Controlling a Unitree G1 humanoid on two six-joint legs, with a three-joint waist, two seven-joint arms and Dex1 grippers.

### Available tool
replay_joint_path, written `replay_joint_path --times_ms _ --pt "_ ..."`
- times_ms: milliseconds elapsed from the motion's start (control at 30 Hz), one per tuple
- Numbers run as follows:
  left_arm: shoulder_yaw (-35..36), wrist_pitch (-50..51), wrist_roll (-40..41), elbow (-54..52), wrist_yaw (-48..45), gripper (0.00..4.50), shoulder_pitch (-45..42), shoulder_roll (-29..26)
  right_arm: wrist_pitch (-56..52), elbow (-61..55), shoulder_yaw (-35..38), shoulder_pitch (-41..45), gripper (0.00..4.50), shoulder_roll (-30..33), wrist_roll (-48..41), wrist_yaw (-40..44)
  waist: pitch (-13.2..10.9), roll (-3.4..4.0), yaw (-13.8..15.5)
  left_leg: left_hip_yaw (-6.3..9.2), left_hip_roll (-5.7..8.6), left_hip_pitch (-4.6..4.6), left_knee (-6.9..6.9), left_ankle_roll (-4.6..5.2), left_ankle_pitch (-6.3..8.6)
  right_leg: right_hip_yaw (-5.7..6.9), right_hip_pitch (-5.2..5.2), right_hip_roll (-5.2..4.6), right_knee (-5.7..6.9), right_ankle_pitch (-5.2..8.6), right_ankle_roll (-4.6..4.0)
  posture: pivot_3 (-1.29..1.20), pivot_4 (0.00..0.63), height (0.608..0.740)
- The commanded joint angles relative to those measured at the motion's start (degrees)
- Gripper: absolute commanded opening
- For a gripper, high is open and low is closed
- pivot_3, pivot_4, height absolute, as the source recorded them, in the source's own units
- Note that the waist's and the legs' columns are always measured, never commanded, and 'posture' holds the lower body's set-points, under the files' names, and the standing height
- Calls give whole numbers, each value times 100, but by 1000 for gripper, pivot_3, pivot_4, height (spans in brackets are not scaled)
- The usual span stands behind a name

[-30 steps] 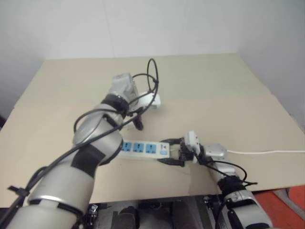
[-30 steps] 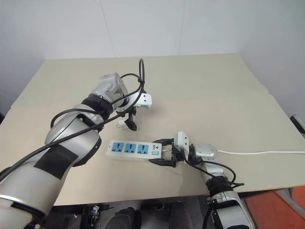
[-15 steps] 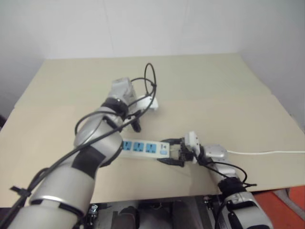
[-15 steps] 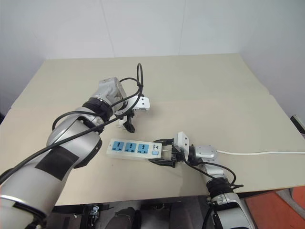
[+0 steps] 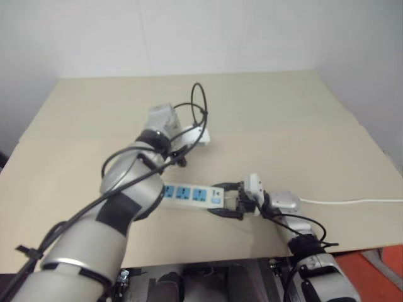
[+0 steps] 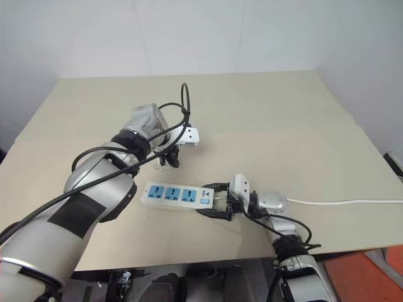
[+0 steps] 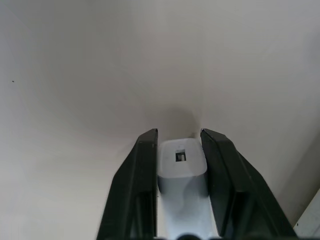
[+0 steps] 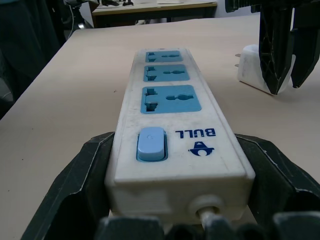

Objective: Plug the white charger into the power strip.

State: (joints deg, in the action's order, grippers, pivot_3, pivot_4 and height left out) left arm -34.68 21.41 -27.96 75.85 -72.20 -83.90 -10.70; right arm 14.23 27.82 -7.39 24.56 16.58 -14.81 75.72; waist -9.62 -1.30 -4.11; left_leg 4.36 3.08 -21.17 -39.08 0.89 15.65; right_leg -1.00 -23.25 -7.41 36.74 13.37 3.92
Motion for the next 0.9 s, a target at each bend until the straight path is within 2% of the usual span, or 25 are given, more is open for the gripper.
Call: replay_joint_path --times_ms 33,167,267,400,467,567,600,667,767,900 --pt "0 -89 -142 -55 10 988 -68 -43 -166 104 -166 -137 3412 -61 61 -18 0 0 0 0 0 0 0 0 0 0 0 0 0 0 0 0 150 740" --pt "110 -237 -110 -178 -30 988 -212 -145 -162 94 -162 -138 3412 -48 57 -12 0 0 0 0 0 0 0 0 0 0 0 0 0 0 0 0 150 740" --pt "455 -358 170 -503 -311 988 -466 -363 -161 63 -156 -158 3412 -18 54 -1 -1 -1 0 0 0 -1 0 0 0 0 -1 0 -1 0 0 0 150 740" --pt "1175 -293 860 -1547 -880 988 -517 -891 -167 -22 -152 -224 3412 51 40 45 -2 -4 6 2 -1 -5 1 -1 0 0 -5 0 -1 0 0 0 150 740" --pt "1681 66 1347 -2297 -1003 988 -352 -1122 -179 -77 -149 -263 3412 89 25 68 -2 -3 15 3 -2 -5 2 0 1 1 -6 0 -2 1 1 0 150 740" --pt "2650 905 2474 -3884 -1266 988 341 -1388 -229 -143 -169 -315 3412 130 10 106 2 2 16 5 -3 -4 5 0 1 1 -7 -1 -1 3 5 0 150 740" --pt "2963 1144 2830 -4520 -1237 988 816 -1450 -235 -154 -179 -326 3412 134 9 112 5 6 13 4 -5 -1 4 -1 2 0 -8 -1 2 4 5 0 150 740" --pt "3231 1520 3207 -5343 -1102 988 1433 -1534 -246 -185 -190 -348 3412 145 4 116 13 18 10 6 -5 4 5 -7 1 -4 -11 -1 7 3 5 0 150 740" --pt "4173 1745 4132 -6281 -438 988 2650 -1183 -281 -232 -214 -372 3412 189 -32 195 15 17 24 12 -2 4 2 -10 1 -6 -15 -1 11 3 4 0 150 740" --pt "4589 2008 4873 -6947 83 988 3597 -958 -275 -257 -253 -394 3412 242 -41 296 20 6 84 15 -3 -6 -5 -39 -12 -7 -22 -2 8 2 3 0 150 740"
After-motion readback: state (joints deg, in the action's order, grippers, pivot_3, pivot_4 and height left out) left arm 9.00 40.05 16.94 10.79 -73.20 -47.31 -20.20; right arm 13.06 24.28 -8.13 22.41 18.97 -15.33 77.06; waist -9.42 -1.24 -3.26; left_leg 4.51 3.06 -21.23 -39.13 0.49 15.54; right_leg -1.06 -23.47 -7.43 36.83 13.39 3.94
